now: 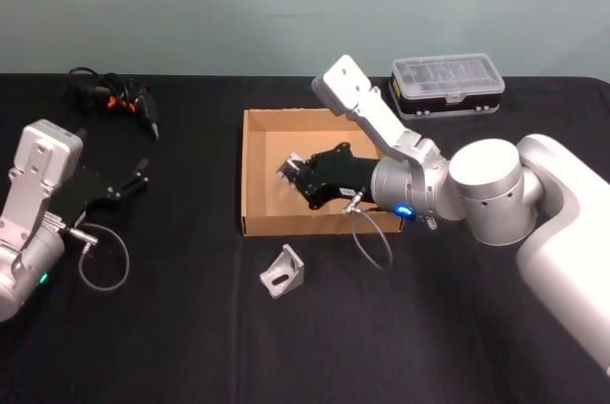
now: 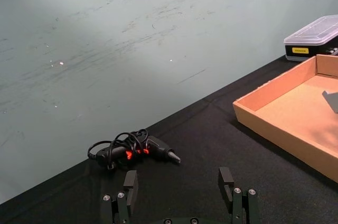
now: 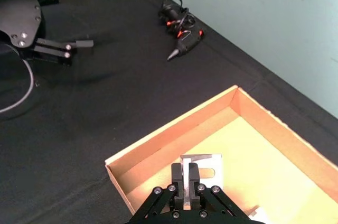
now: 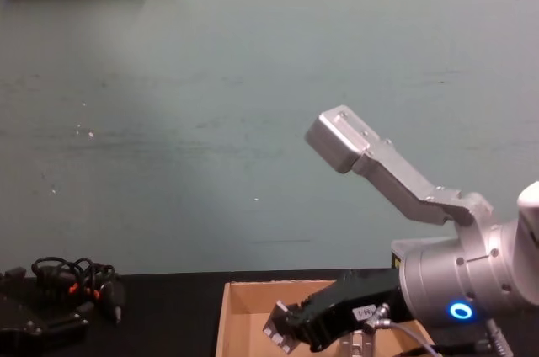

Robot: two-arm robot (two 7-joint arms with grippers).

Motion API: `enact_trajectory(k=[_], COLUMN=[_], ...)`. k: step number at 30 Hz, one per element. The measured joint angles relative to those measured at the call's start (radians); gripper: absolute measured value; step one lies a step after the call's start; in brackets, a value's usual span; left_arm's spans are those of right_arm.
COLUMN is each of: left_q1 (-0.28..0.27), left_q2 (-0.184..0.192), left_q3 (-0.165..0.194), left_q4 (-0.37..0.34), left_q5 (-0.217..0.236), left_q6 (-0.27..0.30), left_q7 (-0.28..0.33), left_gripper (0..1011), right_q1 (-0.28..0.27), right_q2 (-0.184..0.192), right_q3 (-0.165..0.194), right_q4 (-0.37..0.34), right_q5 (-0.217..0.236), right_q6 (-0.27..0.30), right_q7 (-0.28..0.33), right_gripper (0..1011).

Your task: Use one hand to pick up the angle iron from the table and place it into the box.

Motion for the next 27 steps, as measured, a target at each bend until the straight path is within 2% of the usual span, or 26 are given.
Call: enact_trajectory(k=[7, 17, 20, 21, 26, 27], left_q1=[0.0, 0.0, 0.0, 0.0, 0.0, 0.0], left_q2=[0.0, 0.0, 0.0, 0.0, 0.0, 0.0], left_q3=[0.0, 0.0, 0.0, 0.0, 0.0, 0.0], left_q4=[0.0, 0.0, 0.0, 0.0, 0.0, 0.0], left_q5=[0.0, 0.0, 0.0, 0.0, 0.0, 0.0], left_q6=[0.0, 0.0, 0.0, 0.0, 0.0, 0.0], left_q7=[0.0, 0.0, 0.0, 0.0, 0.0, 0.0], left_gripper=[1000, 1000, 1000, 1000, 1000, 1000], right_q1=[0.002, 0.001, -0.002, -0.002, -0.01, -0.01], right_q2=[-0.024, -0.034, -0.035, -0.036, -0.036, -0.036], right_q3=[-0.002, 0.005, 0.009, 0.01, 0.021, 0.021], right_q4=[0.039, 0.058, 0.061, 0.061, 0.058, 0.058], right_q5=[-0.019, -0.033, -0.038, -0.039, -0.041, -0.041], right_q6=[-0.002, -0.008, -0.009, -0.01, -0.016, -0.016], right_q7=[-0.003, 0.0, 0.001, 0.001, 0.001, 0.001], right_gripper=[58, 70, 164, 164, 358, 358])
